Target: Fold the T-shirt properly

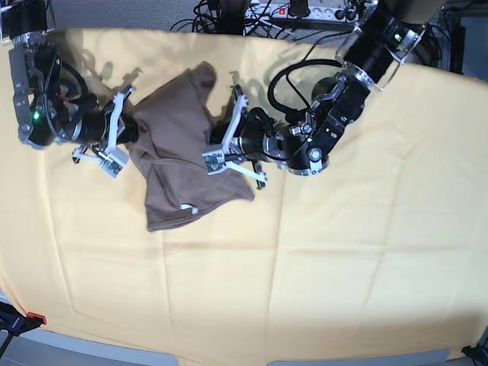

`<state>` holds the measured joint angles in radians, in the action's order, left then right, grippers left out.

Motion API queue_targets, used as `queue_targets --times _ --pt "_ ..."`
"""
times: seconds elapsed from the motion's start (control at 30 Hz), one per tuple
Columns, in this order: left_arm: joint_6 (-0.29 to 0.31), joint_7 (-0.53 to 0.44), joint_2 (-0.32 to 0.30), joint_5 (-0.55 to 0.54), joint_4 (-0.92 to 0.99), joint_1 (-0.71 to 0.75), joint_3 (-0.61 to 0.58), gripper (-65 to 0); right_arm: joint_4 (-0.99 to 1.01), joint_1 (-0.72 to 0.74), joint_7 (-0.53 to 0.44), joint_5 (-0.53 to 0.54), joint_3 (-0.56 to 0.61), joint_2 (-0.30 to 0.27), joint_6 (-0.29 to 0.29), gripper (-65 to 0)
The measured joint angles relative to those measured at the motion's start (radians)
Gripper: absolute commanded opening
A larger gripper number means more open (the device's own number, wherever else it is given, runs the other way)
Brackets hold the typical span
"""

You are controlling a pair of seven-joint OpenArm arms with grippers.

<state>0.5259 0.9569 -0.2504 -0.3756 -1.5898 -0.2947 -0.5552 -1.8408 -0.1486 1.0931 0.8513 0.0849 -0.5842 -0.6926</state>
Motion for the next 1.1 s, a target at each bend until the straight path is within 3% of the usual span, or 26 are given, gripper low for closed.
queue_targets --times 0.13,0.33,0.53,0.63,0.73,0.9,1.03,1.1 --pt "-0.026 0.003 -0.044 0.022 0.002 -0.038 0.002 -65.0 -0.048 -0.063 -0.001 0.002 -0.001 0.000 0.000 -65.0" --pt "-0.025 0.010 -0.057 0.024 0.002 -0.050 0.002 -65.0 -0.058 -0.081 -0.004 -0.018 -0.010 0.001 0.080 -65.0" --pt "-0.033 0.022 -0.091 0.014 0.003 -0.057 0.042 -65.0 -0.063 -0.088 0.079 -0.058 -0.159 0.002 0.166 -65.0" --pt "-0.043 0.041 -0.100 -0.047 0.007 -0.055 0.101 -65.0 -0.063 -0.110 0.078 -0.045 -0.245 0.003 0.166 -65.0" --pt "-0.041 0.051 -0.099 -0.161 0.008 -0.054 0.185 -65.0 -0.063 -0.129 0.080 0.057 -0.312 0.003 0.142 -65.0" --pt "0.058 0.175 -0.098 -0.436 0.008 -0.055 0.330 -65.0 -0.063 -0.154 0.147 0.358 -0.401 0.005 -0.005 -65.0" --pt "0.103 0.338 -0.099 -0.672 0.008 -0.053 0.432 -65.0 -0.063 -0.168 0.280 0.584 -0.472 0.031 -0.004 -65.0" --pt "0.107 0.393 -0.099 -0.795 0.007 -0.044 0.476 -65.0 -0.064 -0.167 0.313 0.607 -0.520 0.063 -0.005 -65.0"
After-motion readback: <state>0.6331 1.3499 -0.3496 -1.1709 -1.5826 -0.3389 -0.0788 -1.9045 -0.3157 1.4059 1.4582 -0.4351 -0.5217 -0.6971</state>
